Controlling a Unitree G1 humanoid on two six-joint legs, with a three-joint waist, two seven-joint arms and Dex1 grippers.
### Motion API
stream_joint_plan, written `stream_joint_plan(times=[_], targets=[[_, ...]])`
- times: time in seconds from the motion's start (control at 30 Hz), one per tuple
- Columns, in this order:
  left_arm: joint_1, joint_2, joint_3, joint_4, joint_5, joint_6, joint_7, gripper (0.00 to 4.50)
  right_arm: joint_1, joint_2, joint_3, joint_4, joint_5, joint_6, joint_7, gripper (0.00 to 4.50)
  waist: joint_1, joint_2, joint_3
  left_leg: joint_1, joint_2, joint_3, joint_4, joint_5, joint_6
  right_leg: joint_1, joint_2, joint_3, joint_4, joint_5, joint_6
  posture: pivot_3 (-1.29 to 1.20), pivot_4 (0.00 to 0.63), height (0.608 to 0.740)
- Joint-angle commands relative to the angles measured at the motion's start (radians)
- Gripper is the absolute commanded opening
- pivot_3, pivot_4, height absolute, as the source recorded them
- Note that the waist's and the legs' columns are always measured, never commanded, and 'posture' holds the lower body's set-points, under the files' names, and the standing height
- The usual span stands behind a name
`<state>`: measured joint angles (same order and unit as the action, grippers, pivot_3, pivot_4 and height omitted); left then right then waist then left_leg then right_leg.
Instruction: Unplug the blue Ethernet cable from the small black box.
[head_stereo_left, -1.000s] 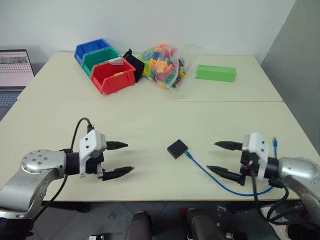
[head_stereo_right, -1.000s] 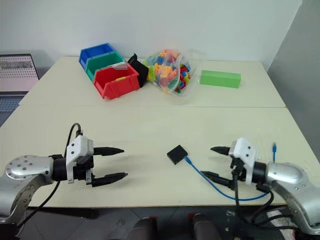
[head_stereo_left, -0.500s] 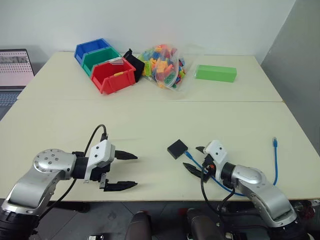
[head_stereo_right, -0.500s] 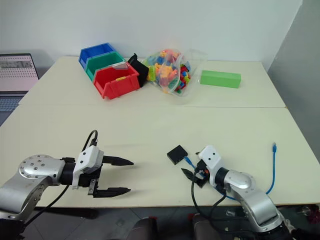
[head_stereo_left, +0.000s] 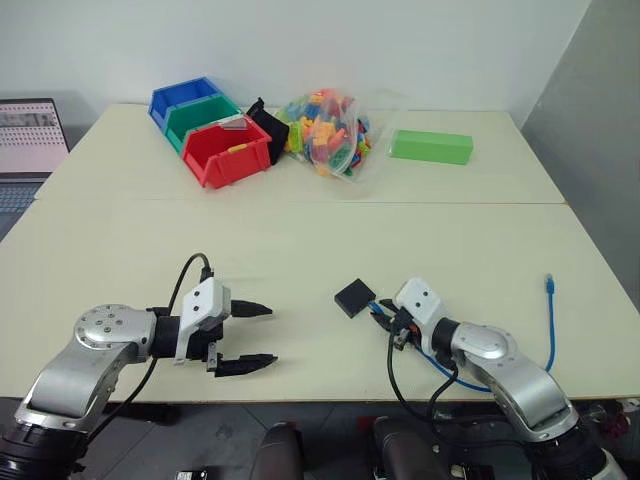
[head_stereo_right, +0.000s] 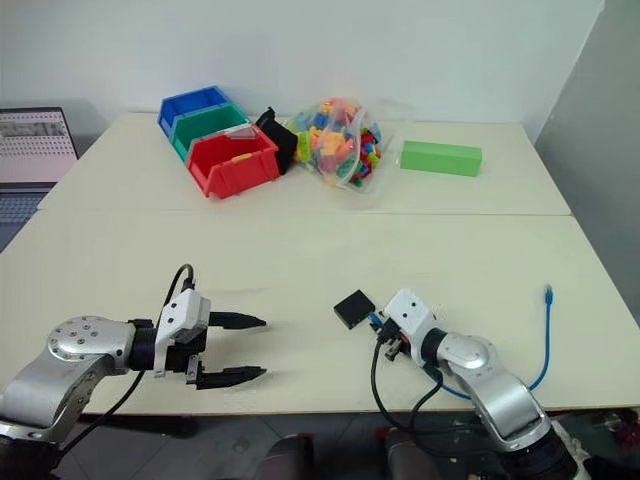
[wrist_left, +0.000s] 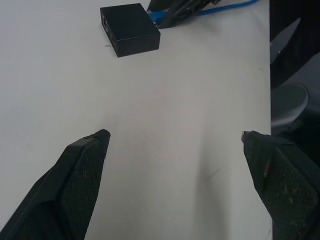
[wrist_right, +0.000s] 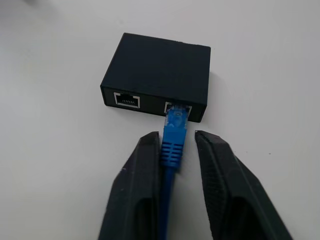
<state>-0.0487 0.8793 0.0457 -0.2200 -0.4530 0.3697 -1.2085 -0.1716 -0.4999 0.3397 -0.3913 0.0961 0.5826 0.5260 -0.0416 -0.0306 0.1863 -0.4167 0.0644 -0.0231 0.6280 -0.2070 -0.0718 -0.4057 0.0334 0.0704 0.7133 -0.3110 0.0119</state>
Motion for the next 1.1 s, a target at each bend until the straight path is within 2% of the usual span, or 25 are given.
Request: stream_joint_plan(times=[0.03,0.1,0.23,0.5,0.67,0.87,0.97,1.1], targets=[[-0.021,-0.009,0.020,0.006,-0.033,0.032,0.007,4.50,-0.035,-0.045,0.012,-0.009,-0.043,-0.086,0.052,0.18,0.000,0.000,0.000,0.000,0.000,0.000,0.000,0.000,0.000,0.000,0.000,0.000,0.000,0.000,0.000,0.00,0.150,0.740],[-0.035,-0.016,0.024,0.011,-0.057,0.068,0.011,4.50,-0.071,-0.080,0.015,-0.008,-0.066,-0.150,0.093,0.16,0.000,0.000,0.000,0.000,0.000,0.000,0.000,0.000,0.000,0.000,0.000,0.000,0.000,0.000,0.000,0.00,0.150,0.740],[-0.115,-0.044,0.046,0.015,-0.204,0.261,0.024,4.50,-0.214,-0.144,0.034,0.032,-0.127,-0.412,0.206,0.16,-0.001,0.001,0.001,0.000,0.000,0.001,0.001,0.000,0.000,0.000,0.001,-0.002,0.001,0.001,0.001,0.00,0.150,0.740],[-0.217,-0.081,0.097,-0.004,-0.463,0.554,0.076,4.50,-0.384,-0.132,0.070,0.185,-0.224,-0.792,0.276,0.15,-0.004,-0.001,0.000,0.000,0.000,0.000,0.001,0.000,0.000,0.000,0.001,-0.003,0.000,0.000,0.000,0.00,0.150,0.740],[-0.234,-0.120,0.128,-0.025,-0.541,0.627,0.159,4.50,-0.423,-0.115,0.066,0.254,-0.246,-0.909,0.292,0.15,-0.002,-0.001,0.000,0.000,0.000,0.000,0.002,0.000,0.000,0.001,0.001,-0.003,0.001,0.002,-0.003,0.00,0.150,0.740],[-0.251,-0.183,0.136,-0.022,-0.573,0.645,0.240,4.50,-0.438,-0.089,0.053,0.267,-0.240,-0.939,0.302,0.15,0.000,-0.001,0.000,0.000,0.000,-0.001,0.002,0.000,0.000,0.001,0.000,-0.002,0.002,0.003,-0.004,0.00,0.150,0.740],[-0.253,-0.202,0.132,-0.022,-0.580,0.644,0.254,4.06,-0.440,-0.080,0.047,0.267,-0.238,-0.940,0.306,0.15,0.000,-0.001,0.000,0.000,0.000,-0.001,0.002,0.000,0.000,0.001,0.000,-0.002,0.002,0.003,-0.005,0.00,0.150,0.740],[-0.260,-0.222,0.126,-0.015,-0.581,0.642,0.262,3.25,-0.442,-0.071,0.043,0.261,-0.236,-0.935,0.308,0.15,0.001,-0.001,0.000,0.000,0.000,-0.001,0.002,0.000,0.000,0.001,0.000,-0.002,0.002,0.003,-0.005,0.00,0.150,0.740]])
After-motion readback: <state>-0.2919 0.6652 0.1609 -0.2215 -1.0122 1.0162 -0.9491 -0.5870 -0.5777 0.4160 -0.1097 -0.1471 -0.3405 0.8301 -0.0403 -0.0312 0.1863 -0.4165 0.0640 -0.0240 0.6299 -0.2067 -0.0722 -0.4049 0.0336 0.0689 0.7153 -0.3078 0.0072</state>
